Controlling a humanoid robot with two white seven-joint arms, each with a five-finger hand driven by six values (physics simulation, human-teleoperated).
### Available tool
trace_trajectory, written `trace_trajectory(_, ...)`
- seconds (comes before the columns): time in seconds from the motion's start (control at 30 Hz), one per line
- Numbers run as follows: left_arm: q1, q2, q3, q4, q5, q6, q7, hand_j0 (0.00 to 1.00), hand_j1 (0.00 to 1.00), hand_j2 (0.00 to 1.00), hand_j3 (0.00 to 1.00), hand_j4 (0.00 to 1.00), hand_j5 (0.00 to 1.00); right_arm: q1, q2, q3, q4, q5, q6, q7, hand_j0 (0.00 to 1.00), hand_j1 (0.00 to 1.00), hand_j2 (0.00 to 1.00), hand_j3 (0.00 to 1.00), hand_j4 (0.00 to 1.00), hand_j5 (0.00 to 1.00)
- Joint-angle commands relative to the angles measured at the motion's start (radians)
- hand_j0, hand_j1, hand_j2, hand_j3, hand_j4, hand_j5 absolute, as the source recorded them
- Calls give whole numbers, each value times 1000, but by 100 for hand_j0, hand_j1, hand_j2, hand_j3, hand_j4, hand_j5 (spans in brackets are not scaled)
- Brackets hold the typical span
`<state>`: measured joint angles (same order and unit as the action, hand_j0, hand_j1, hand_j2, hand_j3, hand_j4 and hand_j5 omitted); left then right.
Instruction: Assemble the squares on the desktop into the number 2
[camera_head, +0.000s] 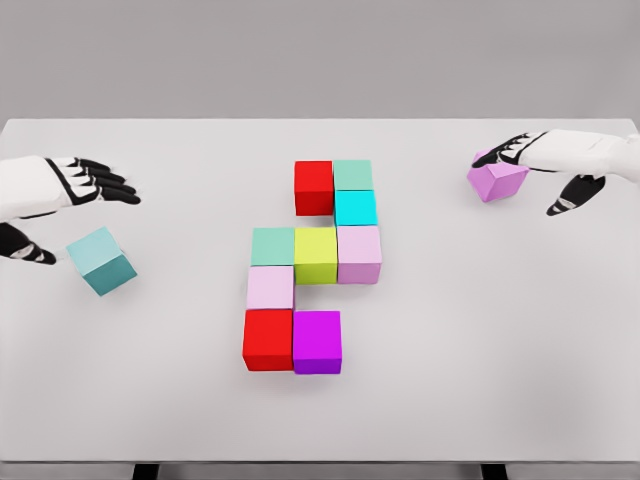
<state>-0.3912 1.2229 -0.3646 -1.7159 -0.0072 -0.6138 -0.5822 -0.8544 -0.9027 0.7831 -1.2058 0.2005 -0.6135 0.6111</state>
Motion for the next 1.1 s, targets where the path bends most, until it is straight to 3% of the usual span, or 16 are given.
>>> trace_trajectory(0.0,0,4,-2,13,-8,3,-14,100,100,100,100,100,100,0,-1,-1,15,-6,3,0,100,100,100,100,100,100)
trace_trajectory(0.1,6,-48,-13,70,-27,3,-10,100,100,100,100,100,100,0,-1,-1,28,-6,3,0,100,100,100,100,100,100)
trace_trajectory(0.23,5,-95,-53,131,-123,3,44,100,100,100,100,100,100,-2,1,-1,29,-7,3,0,100,100,100,100,100,100)
trace_trajectory(0.33,5,-98,-54,162,-135,3,45,100,100,100,100,100,100,8,1,-1,83,-7,3,-158,100,100,100,100,100,100)
trace_trajectory(0.47,5,-144,-69,213,-211,3,47,100,100,100,100,100,100,12,33,4,100,-1,3,-177,100,100,100,100,100,100)
trace_trajectory(0.67,-1,-197,-77,294,-223,3,47,100,100,100,100,100,100,5,85,10,118,7,196,-146,100,100,100,100,100,100)
trace_trajectory(0.77,-5,-203,-82,297,-246,3,47,100,100,100,100,100,100,-2,105,12,127,10,284,-107,100,100,100,100,100,100)
trace_trajectory(0.9,-12,-207,-82,297,-246,3,47,100,100,100,100,100,100,-32,157,13,173,86,348,-77,100,100,100,100,100,100)
trace_trajectory(1.07,-14,-212,-82,299,-257,3,47,100,100,100,100,100,100,-71,197,51,223,140,350,-70,100,100,100,100,100,100)
